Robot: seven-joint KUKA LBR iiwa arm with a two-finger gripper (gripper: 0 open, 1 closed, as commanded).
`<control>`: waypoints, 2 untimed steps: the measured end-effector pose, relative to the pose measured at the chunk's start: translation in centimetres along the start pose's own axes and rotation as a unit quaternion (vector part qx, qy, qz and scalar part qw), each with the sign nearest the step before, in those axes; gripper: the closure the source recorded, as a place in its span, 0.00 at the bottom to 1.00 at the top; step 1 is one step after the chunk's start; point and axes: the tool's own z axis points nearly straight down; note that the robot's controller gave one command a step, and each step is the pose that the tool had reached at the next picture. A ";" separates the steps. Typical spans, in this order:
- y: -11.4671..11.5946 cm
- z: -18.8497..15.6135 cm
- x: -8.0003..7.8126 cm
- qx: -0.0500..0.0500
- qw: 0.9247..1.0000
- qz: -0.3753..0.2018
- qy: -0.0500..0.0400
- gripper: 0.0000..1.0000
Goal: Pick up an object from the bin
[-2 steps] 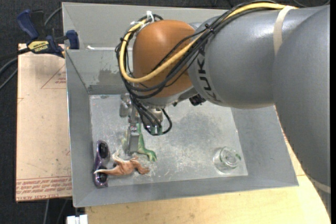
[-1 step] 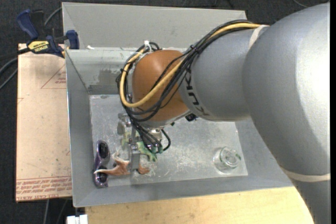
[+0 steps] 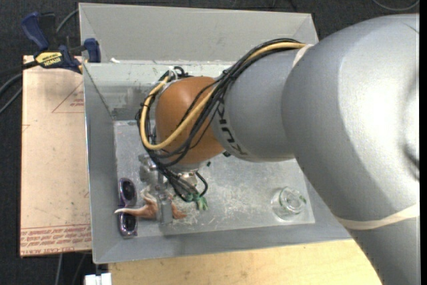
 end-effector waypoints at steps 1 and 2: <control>0.2 -0.9 4.3 0.000 0.987 -0.163 -0.011 1.00; 0.1 -0.9 4.3 0.001 0.987 -0.162 -0.010 1.00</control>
Offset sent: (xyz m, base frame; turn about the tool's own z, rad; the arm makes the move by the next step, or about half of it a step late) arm 0.0000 0.0000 0.0000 0.0000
